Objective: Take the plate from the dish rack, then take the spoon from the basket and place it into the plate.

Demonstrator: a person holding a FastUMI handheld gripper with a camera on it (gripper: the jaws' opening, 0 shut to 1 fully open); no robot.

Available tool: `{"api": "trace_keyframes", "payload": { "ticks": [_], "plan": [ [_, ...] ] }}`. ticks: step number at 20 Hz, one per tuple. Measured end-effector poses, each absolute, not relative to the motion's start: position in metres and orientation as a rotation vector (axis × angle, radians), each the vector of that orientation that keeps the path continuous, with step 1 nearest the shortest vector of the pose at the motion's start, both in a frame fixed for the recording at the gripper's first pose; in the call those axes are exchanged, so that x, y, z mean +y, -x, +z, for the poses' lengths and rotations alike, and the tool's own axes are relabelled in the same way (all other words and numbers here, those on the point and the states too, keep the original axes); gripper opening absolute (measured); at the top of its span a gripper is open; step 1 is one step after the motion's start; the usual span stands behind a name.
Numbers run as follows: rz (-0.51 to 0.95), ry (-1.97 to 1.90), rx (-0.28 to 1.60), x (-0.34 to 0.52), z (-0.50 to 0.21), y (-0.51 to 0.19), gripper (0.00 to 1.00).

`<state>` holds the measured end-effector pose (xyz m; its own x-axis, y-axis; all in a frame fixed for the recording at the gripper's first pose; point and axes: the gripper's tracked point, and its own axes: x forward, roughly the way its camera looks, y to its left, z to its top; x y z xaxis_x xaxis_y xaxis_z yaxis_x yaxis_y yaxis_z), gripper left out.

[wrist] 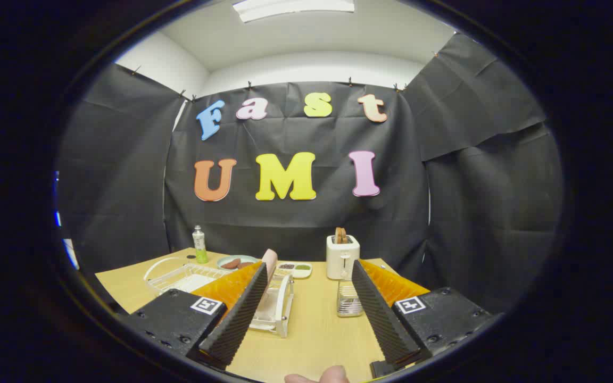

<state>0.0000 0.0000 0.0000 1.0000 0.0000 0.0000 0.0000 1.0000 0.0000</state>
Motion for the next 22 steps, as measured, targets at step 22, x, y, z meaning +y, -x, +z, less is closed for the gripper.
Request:
{"api": "trace_keyframes", "payload": {
  "ticks": [22],
  "plan": [
    [0.036,-0.041,0.006,0.014,0.002,-0.01,1.0]
  ]
}}
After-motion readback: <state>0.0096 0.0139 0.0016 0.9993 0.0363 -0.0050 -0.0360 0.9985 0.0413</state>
